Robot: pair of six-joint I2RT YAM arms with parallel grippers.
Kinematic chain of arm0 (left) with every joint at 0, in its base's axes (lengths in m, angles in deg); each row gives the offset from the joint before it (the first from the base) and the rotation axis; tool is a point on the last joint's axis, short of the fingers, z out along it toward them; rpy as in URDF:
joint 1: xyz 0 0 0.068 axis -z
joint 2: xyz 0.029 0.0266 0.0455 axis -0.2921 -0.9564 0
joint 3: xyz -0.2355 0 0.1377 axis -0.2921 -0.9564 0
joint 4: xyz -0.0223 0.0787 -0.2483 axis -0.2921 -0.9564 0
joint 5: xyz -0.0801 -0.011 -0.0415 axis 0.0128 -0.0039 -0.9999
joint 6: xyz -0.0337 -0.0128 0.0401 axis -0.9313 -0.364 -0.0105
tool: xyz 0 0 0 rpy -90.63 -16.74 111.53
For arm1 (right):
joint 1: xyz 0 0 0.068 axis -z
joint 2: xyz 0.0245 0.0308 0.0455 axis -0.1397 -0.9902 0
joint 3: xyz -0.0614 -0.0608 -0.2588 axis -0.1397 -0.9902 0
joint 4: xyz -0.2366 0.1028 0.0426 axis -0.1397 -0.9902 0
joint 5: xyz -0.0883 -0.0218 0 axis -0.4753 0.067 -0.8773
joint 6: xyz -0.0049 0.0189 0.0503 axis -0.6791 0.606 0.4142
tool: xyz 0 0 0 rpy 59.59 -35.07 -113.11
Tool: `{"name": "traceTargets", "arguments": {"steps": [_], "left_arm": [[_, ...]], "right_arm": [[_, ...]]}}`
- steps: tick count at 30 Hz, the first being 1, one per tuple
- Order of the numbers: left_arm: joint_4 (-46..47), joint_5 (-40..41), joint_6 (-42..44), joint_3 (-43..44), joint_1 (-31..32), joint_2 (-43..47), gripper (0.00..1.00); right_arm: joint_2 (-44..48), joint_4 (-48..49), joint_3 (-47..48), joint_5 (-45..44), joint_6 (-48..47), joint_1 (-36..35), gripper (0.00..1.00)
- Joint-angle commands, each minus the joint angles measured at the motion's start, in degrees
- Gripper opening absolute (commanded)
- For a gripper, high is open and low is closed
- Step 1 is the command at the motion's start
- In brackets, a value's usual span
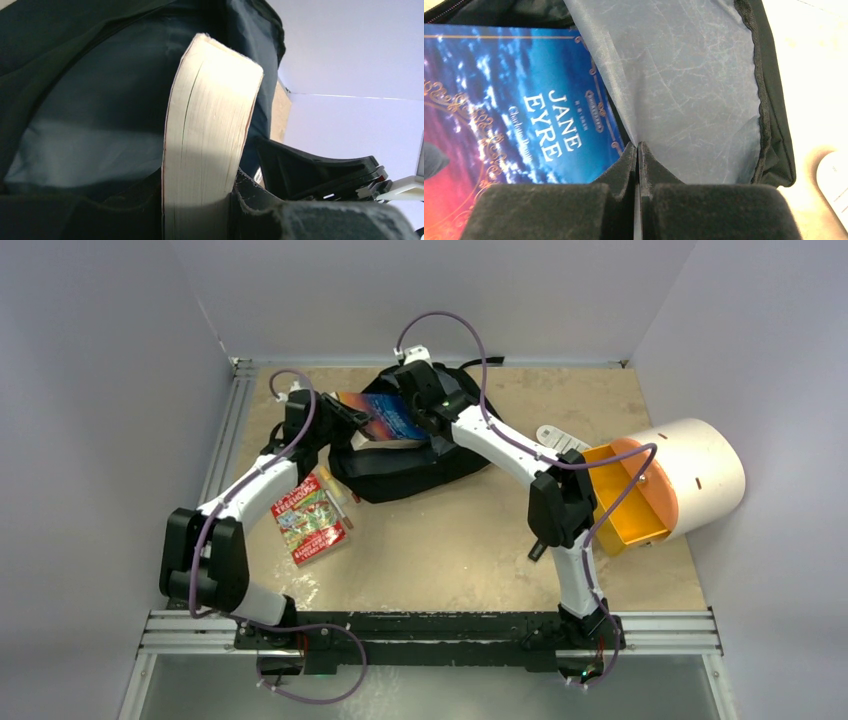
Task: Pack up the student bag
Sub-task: Place the book in the student bag.
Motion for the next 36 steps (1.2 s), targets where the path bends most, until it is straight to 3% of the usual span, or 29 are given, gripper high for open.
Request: {"name": "traceTargets", "arguments": {"steps": [1,12,24,36], "left_arm": [[22.25,-5.22,-3.62,1.52,-0.38,-0.35,0.0],[38.89,-10.03,-9.3,-1.96,-0.09,-9.24,0.0],[48.82,-12.0,-12.35,5.74,3.84,-22.41,0.0],[51.43,-8.81,-10.37,13.53,7.2,-32.55,0.0]], "right_arm": [[4.45,3.91,0.99,-0.11,1.05,-0.18,0.0],[4.38,5.14,0.91,0.79,1.25,-0.22,0.0],[4.43,6.11,0.0,2.23,2.87,-0.25,0.0],[4.93,6.28,-1.12,4.17,3.41,-0.25,0.0]]}}
